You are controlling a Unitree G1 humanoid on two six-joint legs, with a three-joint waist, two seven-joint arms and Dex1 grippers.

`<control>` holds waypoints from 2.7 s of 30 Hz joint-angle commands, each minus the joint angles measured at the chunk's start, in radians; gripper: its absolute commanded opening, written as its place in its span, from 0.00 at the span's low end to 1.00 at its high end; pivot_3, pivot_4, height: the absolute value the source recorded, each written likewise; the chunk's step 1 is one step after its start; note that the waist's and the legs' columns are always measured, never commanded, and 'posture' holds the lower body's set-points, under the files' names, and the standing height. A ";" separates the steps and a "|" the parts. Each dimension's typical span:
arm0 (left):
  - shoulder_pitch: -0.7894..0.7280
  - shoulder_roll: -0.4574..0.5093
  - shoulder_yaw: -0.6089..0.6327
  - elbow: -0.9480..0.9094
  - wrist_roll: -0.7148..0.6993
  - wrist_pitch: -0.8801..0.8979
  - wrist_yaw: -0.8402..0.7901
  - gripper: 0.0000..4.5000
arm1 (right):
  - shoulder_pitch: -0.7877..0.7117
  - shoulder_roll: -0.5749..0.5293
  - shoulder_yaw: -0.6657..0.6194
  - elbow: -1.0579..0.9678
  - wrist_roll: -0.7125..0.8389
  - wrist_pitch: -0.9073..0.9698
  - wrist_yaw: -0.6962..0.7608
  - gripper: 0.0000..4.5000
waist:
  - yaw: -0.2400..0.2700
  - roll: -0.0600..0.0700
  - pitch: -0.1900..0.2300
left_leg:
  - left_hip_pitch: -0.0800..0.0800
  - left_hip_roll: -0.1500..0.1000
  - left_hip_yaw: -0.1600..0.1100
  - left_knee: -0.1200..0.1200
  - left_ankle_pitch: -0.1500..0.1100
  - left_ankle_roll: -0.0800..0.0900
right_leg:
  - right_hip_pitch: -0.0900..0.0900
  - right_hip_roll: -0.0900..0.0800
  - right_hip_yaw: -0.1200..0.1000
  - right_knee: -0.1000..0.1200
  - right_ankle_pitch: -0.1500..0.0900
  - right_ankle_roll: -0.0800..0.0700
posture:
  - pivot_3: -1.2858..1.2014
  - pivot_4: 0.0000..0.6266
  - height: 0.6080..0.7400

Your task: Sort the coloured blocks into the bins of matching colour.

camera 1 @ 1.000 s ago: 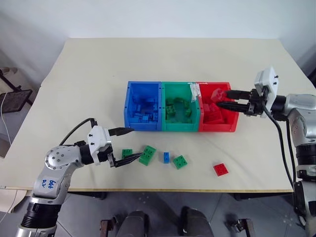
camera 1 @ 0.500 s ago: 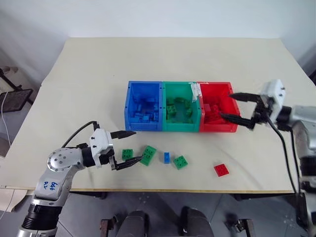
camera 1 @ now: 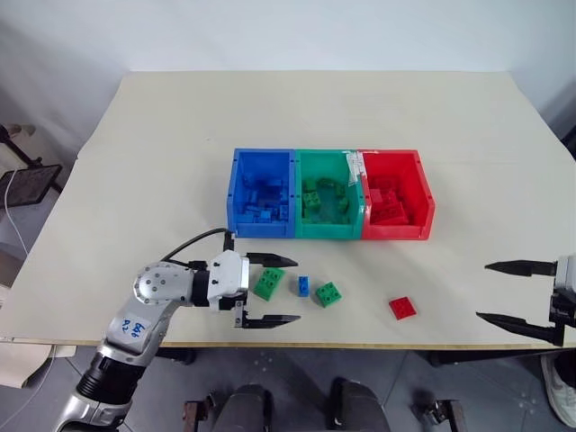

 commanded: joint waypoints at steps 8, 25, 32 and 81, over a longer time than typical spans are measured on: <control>0.060 0.088 0.076 -0.018 -0.013 -0.008 -0.026 1.00 | -0.190 -0.002 0.354 -0.115 -0.055 0.063 -0.001 0.99 | -0.001 0.000 0.000 | 0.000 0.001 -0.002 0.001 0.000 0.000 | 0.000 0.001 0.000 0.000 0.000 0.000 | 0.52 0.24 1.00; 0.168 0.122 0.187 -0.131 -0.046 0.096 0.072 1.00 | -0.429 0.040 0.635 0.162 -0.196 -0.162 0.057 0.35 | 0.002 -0.002 0.000 | -0.002 0.000 -0.006 0.002 0.000 -0.001 | 0.001 0.000 -0.004 0.000 0.000 0.000 | 0.52 0.24 1.00; 0.120 0.079 0.180 -0.098 -0.045 0.104 0.103 1.00 | -0.432 0.116 0.480 0.052 0.001 0.080 -0.108 0.31 | 0.000 -0.002 0.000 | -0.002 0.001 -0.005 0.003 0.000 -0.001 | 0.001 0.001 -0.004 0.001 0.000 0.000 | 0.52 0.24 1.00; 0.091 0.165 0.295 0.115 -0.036 -0.049 -0.058 1.00 | -0.414 0.089 0.449 -0.222 0.060 0.265 -0.127 1.00 | -0.010 -0.001 0.000 | -0.001 0.002 -0.001 0.003 -0.002 -0.001 | -0.002 0.001 -0.002 0.002 0.000 0.000 | 0.52 0.24 1.00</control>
